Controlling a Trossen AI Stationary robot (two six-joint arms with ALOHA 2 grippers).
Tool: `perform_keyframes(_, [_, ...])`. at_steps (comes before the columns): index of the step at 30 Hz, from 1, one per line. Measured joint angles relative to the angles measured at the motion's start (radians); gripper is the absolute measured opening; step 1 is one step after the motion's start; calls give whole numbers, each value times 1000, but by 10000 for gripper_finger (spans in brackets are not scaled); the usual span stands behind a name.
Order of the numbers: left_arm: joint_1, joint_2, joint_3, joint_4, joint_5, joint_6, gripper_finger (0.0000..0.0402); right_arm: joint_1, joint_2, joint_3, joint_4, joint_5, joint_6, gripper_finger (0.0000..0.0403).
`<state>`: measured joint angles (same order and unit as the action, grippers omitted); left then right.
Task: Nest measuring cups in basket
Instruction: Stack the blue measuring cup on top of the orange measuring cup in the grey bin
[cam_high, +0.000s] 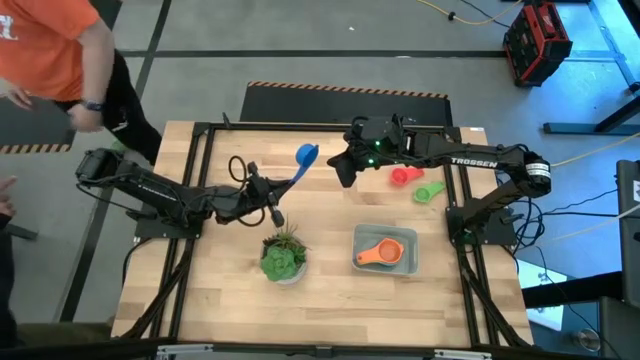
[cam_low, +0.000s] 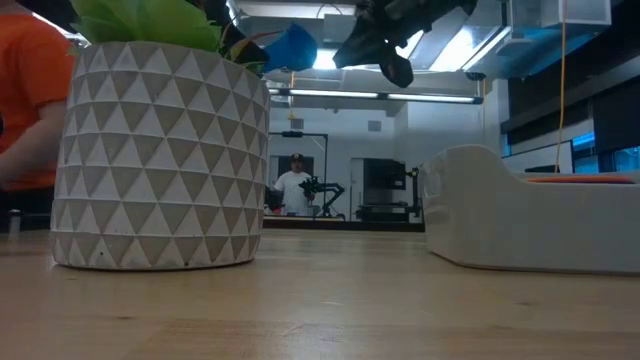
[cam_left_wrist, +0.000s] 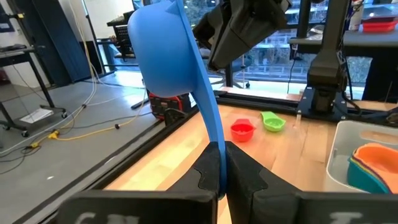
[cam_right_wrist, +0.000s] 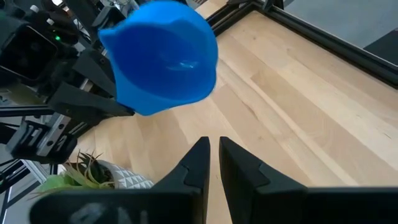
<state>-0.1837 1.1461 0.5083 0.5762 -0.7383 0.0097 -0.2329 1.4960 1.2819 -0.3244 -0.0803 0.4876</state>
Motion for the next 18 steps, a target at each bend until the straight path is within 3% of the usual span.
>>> perform_keyframes(18, [0, 0, 0, -22, 0, 1, 2, -25, 0, 0, 28, -18, 33, 40])
